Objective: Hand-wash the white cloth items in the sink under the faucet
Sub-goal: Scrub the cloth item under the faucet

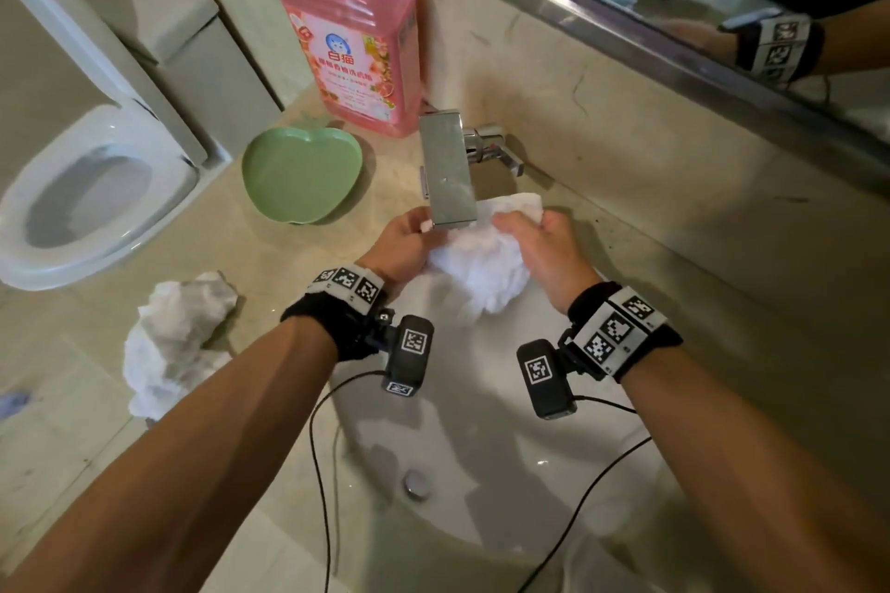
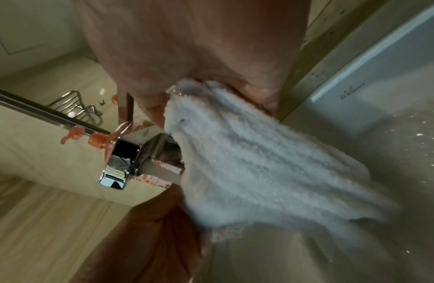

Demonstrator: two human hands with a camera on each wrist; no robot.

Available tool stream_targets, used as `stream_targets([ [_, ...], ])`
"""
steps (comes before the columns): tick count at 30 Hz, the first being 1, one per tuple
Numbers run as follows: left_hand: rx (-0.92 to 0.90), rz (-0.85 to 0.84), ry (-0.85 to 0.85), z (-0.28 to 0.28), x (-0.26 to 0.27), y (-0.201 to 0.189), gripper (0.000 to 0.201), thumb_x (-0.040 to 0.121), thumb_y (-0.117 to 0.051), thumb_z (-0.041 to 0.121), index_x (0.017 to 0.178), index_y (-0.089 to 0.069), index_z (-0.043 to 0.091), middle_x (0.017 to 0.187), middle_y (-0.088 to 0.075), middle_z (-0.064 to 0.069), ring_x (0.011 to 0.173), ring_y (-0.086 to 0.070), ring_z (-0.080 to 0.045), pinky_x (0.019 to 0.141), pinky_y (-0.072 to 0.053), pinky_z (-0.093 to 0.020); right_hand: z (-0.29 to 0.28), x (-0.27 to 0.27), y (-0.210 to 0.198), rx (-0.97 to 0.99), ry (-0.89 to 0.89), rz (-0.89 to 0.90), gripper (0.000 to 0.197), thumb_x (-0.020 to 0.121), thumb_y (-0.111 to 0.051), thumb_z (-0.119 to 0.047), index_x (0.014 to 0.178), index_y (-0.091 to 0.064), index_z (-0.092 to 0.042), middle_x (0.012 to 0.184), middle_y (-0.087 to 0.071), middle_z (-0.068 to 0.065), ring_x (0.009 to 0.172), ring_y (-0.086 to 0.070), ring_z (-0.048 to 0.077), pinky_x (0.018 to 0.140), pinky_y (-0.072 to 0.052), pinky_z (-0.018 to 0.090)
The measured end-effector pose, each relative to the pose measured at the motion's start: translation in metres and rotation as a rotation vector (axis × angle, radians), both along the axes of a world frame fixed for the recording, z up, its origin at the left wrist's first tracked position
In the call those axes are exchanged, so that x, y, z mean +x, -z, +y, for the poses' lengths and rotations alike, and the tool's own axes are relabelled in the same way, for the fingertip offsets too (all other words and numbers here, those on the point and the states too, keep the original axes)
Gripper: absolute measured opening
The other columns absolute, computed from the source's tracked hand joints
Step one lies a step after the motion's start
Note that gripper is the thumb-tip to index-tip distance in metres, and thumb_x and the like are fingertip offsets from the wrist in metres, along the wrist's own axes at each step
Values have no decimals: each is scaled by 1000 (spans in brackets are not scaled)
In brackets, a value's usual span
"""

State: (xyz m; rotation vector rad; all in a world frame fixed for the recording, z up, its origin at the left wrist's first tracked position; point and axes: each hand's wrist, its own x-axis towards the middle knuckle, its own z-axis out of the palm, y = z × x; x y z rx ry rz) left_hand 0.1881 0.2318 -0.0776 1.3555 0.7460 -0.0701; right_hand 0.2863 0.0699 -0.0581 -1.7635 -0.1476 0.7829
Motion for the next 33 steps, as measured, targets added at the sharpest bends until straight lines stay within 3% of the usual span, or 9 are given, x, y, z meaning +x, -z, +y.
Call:
stream_targets([
  [4,431,-37,133,19,-14,-13,19,101,-51,21,101,-66,10,93,-69,-4,85,-64,-18,81,-51,-34,-2,1,10,-48,-49,-43,16,85,-73,-26,92,-71,-12,95,-75,12,92,-70,31,88,-55,49],
  [11,566,-151,144,47,-50,-49,16,101,-50,27,91,-60,21,79,-60,10,67,-54,2,63,-44,-14,18,-14,16,-130,-286,-162,19,93,-63,-34,110,-66,-27,103,-71,-5,99,-67,19,88,-54,39],
  [16,735,-187,129,58,-60,-70,15,102,-49,27,94,-57,18,80,-56,11,70,-50,0,63,-41,-15,26,-19,11,-135,-523,-253,38,78,-85,-34,109,-64,-32,88,-65,-26,81,-59,-18,67,-42,2],
  [19,751,-178,107,60,-63,-70,14,101,-50,29,93,-57,19,80,-56,12,72,-50,-2,65,-43,-19,28,-14,14,-172,-428,-242,29,81,-83,-33,93,-71,-9,63,-62,-16,53,-55,-3,53,-41,12],
  [21,664,-144,109,56,-64,-64,14,100,-52,28,91,-57,19,78,-58,10,70,-53,-6,66,-46,-26,28,-13,11,-167,-354,-184,32,82,-80,-38,102,-74,-13,82,-73,3,70,-67,17,60,-57,31],
  [23,588,-63,184,45,-63,-53,17,99,-54,30,90,-59,17,80,-63,4,73,-58,-14,71,-50,-36,25,-13,8,-154,-359,-232,25,85,-77,-35,107,-71,-26,96,-75,2,84,-70,17,66,-60,37],
  [25,631,6,263,33,-61,-40,20,99,-53,33,89,-58,17,81,-63,4,75,-58,-17,75,-48,-37,20,-12,10,-249,-418,-241,35,85,-72,-27,117,-61,-16,104,-69,5,94,-66,23,79,-58,43],
  [29,661,97,157,28,-52,-28,26,98,-50,37,85,-56,16,85,-66,-2,79,-60,-23,76,-47,-37,-6,-2,20,-470,-422,-302,25,89,-58,-15,113,-50,-10,100,-56,4,99,-58,29,77,-43,32],
  [33,663,169,108,31,-48,-24,32,95,-49,45,81,-54,16,78,-61,0,74,-57,-22,71,-46,-36,-36,6,20,-504,-266,-315,40,85,-74,-33,115,-58,-12,105,-56,0,101,-57,24,79,-45,31],
])
